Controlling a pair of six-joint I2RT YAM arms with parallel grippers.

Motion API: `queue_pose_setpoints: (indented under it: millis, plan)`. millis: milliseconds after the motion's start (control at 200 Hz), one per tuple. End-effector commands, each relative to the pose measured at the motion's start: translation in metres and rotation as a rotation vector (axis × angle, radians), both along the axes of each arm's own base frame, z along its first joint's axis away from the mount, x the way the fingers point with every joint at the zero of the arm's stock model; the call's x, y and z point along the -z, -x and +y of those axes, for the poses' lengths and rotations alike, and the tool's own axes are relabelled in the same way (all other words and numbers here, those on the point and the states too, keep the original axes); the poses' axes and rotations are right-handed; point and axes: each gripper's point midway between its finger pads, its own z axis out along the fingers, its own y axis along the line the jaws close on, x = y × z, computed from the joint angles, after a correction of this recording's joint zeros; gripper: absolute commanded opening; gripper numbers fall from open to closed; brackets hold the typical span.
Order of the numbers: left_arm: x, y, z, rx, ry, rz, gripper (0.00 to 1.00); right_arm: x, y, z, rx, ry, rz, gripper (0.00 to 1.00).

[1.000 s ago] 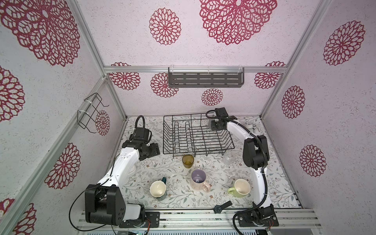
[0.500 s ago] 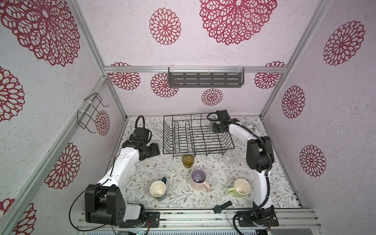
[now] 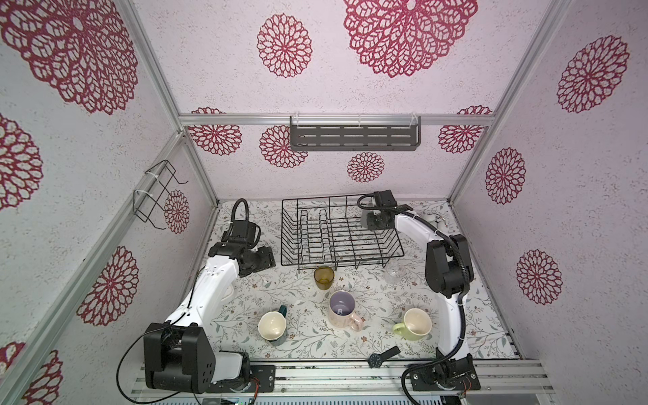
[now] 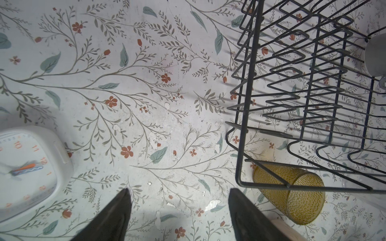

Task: Load cups into a dish rack
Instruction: Move the cup to the dish rack, then pick up the cup from the bottom-left of the table.

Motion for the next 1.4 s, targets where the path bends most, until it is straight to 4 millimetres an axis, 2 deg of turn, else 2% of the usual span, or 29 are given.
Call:
queue_pose_setpoints:
  millis: [0, 145, 275, 445, 575, 706, 751, 931, 1041, 1166, 1321, 1396]
  plan:
    - [-0.01, 0.003, -0.001, -0.001, 0.017, -0.029, 0.77, -0.048, 0.001, -0.004, 0.007, -0.017, -0.077, 0.4]
    - [-0.023, 0.011, -0.003, 0.01, 0.027, -0.038, 0.78, -0.069, 0.009, -0.004, 0.015, -0.061, -0.118, 0.45]
    - [-0.039, 0.018, -0.015, 0.055, 0.084, -0.078, 0.79, -0.089, 0.019, -0.003, 0.017, -0.11, -0.145, 0.47]
    - [-0.05, 0.043, -0.028, 0.112, 0.105, -0.084, 0.79, -0.112, 0.041, -0.004, 0.005, -0.16, -0.174, 0.48]
    - [-0.045, 0.065, -0.053, 0.201, 0.169, -0.06, 0.78, -0.122, 0.064, -0.002, -0.023, -0.21, -0.186, 0.49]
    - [-0.038, 0.092, -0.067, 0.237, 0.177, 0.018, 0.77, -0.129, 0.088, -0.005, -0.04, -0.247, -0.213, 0.49]
    - [-0.035, 0.101, -0.067, 0.237, 0.174, 0.052, 0.77, -0.129, 0.096, -0.006, -0.045, -0.251, -0.219, 0.49]
    - [-0.029, 0.137, -0.044, 0.082, 0.124, 0.222, 0.74, -0.137, 0.117, -0.016, -0.028, -0.265, -0.269, 0.49]
    - [-0.02, 0.157, -0.056, 0.097, 0.193, 0.304, 0.74, -0.142, 0.124, -0.015, -0.046, -0.284, -0.278, 0.49]
    - [-0.011, 0.168, -0.063, 0.119, 0.228, 0.33, 0.74, -0.15, 0.129, -0.01, -0.064, -0.323, -0.307, 0.49]
    - [-0.004, 0.166, -0.061, 0.134, 0.182, 0.342, 0.75, -0.163, 0.129, -0.007, -0.066, -0.36, -0.351, 0.49]
    - [0.002, 0.167, -0.051, 0.111, 0.118, 0.38, 0.76, -0.169, 0.129, -0.006, -0.067, -0.374, -0.365, 0.49]
